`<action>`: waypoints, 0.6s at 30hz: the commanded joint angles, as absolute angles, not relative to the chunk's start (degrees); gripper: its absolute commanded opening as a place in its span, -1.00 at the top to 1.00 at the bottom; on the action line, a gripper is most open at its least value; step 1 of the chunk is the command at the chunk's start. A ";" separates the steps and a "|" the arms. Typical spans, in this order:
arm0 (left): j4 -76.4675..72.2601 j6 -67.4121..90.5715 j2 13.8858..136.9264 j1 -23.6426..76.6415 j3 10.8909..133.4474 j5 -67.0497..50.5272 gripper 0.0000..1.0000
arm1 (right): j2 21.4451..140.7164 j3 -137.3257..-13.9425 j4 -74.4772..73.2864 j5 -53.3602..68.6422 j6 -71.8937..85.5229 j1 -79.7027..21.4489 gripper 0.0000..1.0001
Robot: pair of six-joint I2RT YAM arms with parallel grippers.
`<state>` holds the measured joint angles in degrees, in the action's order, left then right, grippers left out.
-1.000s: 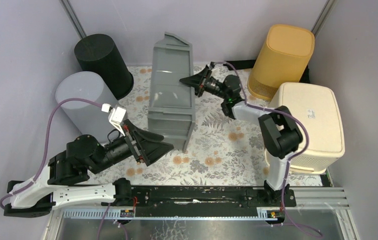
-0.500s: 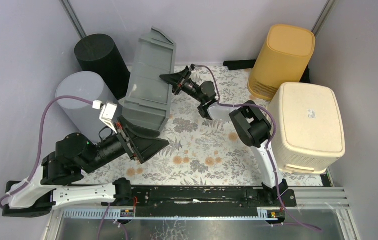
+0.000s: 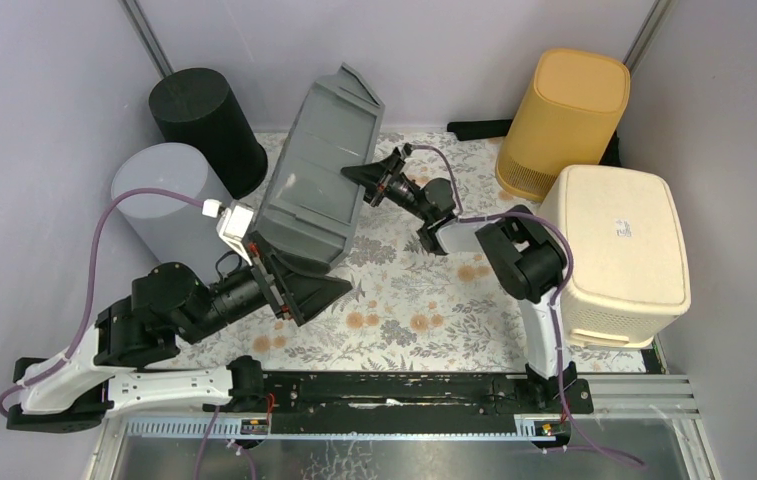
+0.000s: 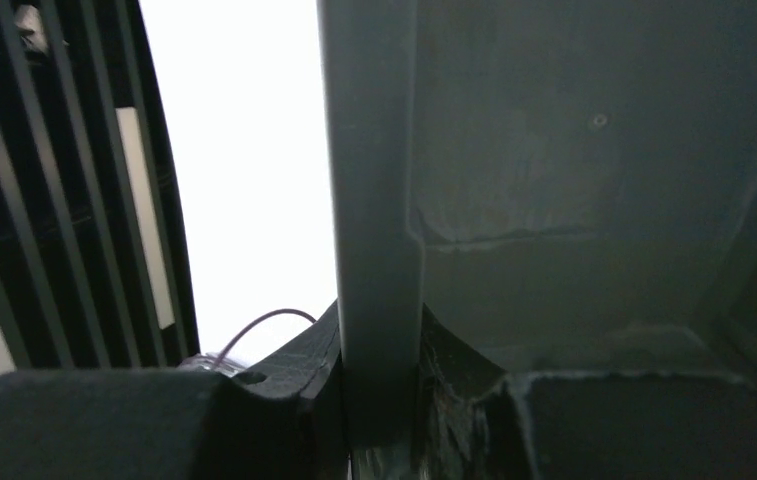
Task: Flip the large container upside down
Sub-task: Move the container to the center of the board.
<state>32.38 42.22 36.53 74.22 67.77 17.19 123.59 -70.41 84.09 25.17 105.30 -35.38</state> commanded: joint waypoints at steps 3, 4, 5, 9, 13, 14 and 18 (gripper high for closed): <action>29.96 41.48 37.82 74.52 67.36 17.84 -1.00 | 112.40 -67.82 79.01 31.98 95.65 -33.90 0.30; 29.77 41.55 37.98 74.52 67.31 17.74 -1.00 | 111.71 -67.55 76.20 32.78 94.10 -33.70 0.23; 29.53 41.57 38.11 74.51 67.25 17.63 -1.00 | 110.41 -67.32 73.49 33.55 92.59 -33.57 0.20; 28.85 41.62 38.44 74.49 66.78 17.44 -1.00 | 106.24 -66.10 63.67 35.27 87.04 -33.15 0.14; 28.41 41.75 38.63 74.52 66.53 17.14 -1.00 | 104.69 -64.37 58.74 36.41 84.74 -32.71 0.14; 28.39 41.83 38.67 74.52 66.49 17.08 -1.00 | 104.49 -63.61 58.23 36.60 84.45 -32.57 0.14; 28.39 42.08 38.58 74.50 66.17 16.90 -1.00 | 104.23 -61.31 56.59 37.37 83.32 -32.16 0.23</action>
